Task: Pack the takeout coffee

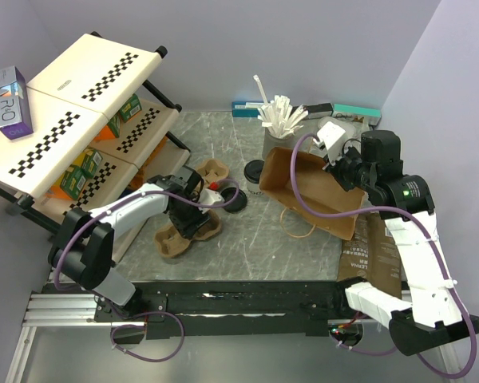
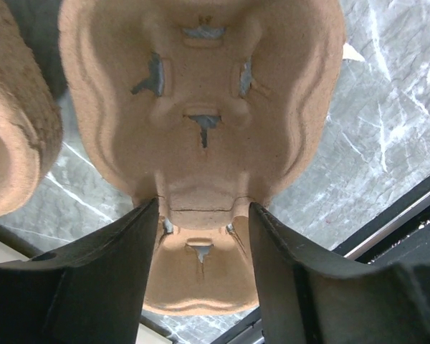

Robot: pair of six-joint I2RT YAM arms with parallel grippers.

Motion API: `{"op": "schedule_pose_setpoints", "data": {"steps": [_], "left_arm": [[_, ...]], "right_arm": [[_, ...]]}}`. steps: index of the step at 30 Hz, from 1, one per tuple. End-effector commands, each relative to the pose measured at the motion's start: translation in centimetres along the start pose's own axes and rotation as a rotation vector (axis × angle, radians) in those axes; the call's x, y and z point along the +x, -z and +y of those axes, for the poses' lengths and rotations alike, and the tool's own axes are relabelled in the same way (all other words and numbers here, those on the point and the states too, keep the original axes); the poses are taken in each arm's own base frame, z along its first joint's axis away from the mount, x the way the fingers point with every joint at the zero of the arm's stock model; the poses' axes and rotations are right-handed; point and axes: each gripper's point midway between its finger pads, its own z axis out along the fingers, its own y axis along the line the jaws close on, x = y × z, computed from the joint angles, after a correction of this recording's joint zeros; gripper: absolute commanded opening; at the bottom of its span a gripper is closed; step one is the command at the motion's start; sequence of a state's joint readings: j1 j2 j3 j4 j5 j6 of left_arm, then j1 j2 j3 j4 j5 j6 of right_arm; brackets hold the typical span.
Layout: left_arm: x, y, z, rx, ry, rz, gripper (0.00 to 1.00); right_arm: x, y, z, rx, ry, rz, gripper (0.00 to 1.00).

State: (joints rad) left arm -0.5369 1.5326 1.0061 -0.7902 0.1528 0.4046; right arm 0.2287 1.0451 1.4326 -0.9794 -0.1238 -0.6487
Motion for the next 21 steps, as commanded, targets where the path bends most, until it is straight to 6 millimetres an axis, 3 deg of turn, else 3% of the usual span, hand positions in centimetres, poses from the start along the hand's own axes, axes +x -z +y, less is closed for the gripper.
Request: {"op": "schedule_pose_setpoints", "data": {"steps": [1,21], "left_arm": [[-0.1,-0.1,0.15,-0.004,-0.007,-0.012,0.57],[0.01,-0.56,0.83,-0.056,0.041,-0.021,0.46]], "right_arm": [[-1.53,0.52,-1.43,0.055,-0.004,-0.051,0.0],[-1.65,0.19,-1.46,0.051,-0.003,-0.052,0.0]]}}
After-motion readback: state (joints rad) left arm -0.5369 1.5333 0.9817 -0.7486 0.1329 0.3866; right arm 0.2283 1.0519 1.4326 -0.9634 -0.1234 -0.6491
